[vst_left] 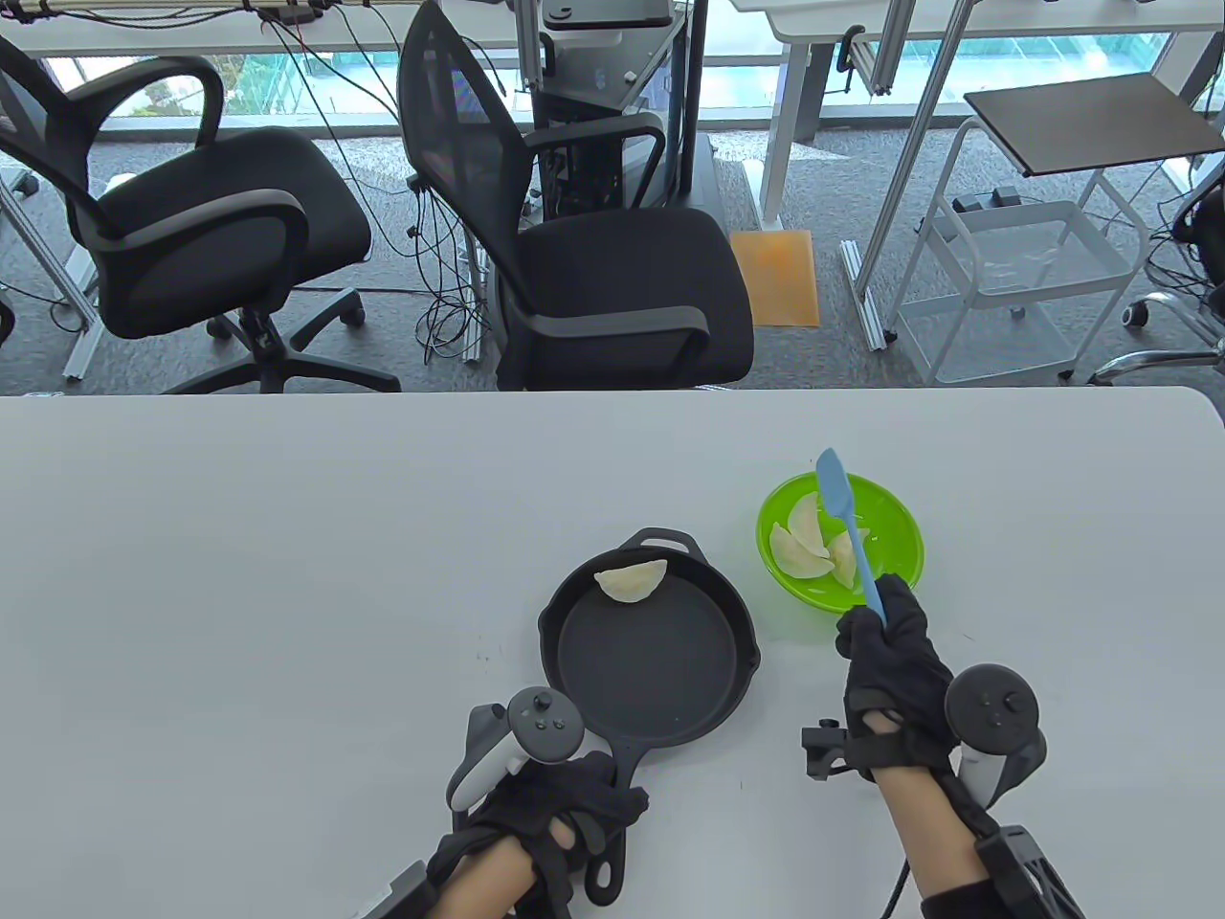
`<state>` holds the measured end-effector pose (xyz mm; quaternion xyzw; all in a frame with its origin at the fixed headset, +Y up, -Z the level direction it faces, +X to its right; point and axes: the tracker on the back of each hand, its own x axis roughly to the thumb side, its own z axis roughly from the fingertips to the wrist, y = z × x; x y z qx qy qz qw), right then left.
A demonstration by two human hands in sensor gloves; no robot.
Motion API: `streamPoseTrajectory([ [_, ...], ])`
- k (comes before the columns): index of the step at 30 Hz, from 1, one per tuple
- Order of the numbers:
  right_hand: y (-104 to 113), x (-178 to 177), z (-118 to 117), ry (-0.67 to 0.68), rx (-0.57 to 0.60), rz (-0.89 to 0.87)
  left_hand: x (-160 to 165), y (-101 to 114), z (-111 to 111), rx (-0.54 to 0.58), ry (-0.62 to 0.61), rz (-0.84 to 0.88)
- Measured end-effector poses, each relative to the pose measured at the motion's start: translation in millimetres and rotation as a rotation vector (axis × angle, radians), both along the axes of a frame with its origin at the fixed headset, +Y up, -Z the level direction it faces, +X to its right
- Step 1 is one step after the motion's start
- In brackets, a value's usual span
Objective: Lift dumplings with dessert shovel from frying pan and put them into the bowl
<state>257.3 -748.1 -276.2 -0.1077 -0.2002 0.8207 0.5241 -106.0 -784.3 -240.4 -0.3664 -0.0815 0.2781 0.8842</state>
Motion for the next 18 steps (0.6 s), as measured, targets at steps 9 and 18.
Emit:
streamPoseTrajectory([
  [9, 0.9, -27.5, 4.0, 0.155, 0.015, -0.077, -0.1, 0.0, -0.1, 0.0, 0.0, 0.0],
  [18, -10.4, -50.5, 5.1, 0.337, -0.101, -0.265, -0.1, -0.2, -0.2, 0.001, 0.001, -0.002],
])
